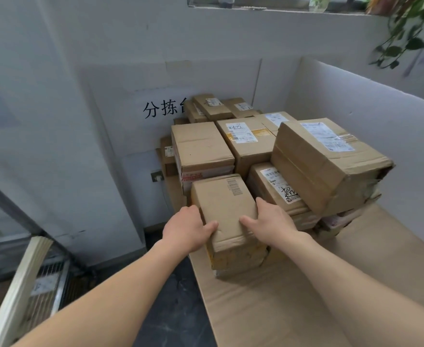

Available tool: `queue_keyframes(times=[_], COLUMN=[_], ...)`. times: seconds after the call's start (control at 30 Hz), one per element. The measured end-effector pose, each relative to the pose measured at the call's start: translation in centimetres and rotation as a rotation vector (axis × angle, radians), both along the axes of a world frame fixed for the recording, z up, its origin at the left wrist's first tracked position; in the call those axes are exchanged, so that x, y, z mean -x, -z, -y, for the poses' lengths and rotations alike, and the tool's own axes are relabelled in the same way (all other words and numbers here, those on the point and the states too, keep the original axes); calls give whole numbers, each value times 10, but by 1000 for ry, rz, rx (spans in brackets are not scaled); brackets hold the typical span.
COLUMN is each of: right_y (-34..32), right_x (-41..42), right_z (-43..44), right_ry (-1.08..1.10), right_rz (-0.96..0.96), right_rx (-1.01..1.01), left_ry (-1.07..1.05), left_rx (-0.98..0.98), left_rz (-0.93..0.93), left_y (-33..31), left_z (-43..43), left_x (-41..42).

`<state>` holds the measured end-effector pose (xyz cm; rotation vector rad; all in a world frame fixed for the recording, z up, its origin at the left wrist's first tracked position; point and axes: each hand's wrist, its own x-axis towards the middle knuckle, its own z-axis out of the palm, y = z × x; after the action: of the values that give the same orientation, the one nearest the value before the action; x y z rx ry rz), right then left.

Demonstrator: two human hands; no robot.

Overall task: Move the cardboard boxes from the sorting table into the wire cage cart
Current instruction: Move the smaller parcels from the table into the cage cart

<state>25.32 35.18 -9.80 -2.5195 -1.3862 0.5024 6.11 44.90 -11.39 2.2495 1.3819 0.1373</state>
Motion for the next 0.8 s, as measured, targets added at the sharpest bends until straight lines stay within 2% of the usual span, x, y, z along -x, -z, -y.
queue_keyframes(times=[0.37, 0.8], right_y=[10, -12], right_x=[12, 103], right_z=[-2, 21], right_ry=[84, 145], right_rz=[-95, -69], right_rx=[-64, -118], left_ry=[-64, -105], left_rx=[236, 241], left_rz=[192, 306], left_y=[14, 5], left_z=[11, 34], left_x=[-4, 81])
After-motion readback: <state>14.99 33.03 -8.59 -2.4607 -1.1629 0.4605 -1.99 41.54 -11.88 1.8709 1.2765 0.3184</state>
